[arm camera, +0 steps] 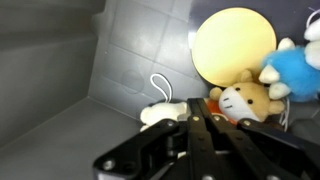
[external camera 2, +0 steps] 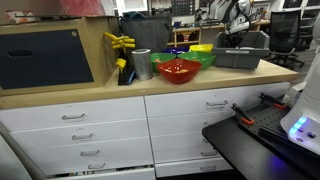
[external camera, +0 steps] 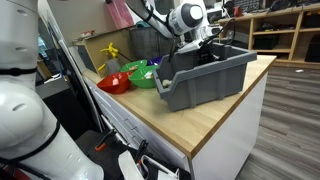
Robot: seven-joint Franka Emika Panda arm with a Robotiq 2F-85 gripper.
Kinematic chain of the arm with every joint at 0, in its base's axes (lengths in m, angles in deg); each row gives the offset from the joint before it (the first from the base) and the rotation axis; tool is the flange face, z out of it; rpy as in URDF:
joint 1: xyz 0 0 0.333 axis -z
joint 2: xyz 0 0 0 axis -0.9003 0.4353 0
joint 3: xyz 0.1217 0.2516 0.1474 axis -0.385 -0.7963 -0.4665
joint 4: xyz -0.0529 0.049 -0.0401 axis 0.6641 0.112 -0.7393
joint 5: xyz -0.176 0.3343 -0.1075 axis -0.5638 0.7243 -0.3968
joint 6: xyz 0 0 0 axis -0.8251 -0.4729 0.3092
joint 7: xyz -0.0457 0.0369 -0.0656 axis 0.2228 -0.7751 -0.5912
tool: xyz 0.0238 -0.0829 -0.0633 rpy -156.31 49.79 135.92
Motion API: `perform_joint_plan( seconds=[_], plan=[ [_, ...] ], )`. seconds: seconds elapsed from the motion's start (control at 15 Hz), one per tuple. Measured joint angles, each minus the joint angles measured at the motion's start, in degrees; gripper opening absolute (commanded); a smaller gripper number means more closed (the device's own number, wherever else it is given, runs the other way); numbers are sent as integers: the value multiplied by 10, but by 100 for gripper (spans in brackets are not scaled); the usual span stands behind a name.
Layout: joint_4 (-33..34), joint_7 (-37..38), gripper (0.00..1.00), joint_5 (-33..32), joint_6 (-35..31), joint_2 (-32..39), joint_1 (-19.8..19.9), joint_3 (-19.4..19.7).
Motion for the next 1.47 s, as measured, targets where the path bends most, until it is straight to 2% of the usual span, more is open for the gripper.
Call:
perform_joint_plan(
  seconds=[0.4,0.93,1.47],
  plan=[
    [12,2,0,0,60,-41,-24,-4],
    [15,3,0,0,75,-66,-27,-10],
    [19,3,0,0,123,-132,-42,-37]
  ],
)
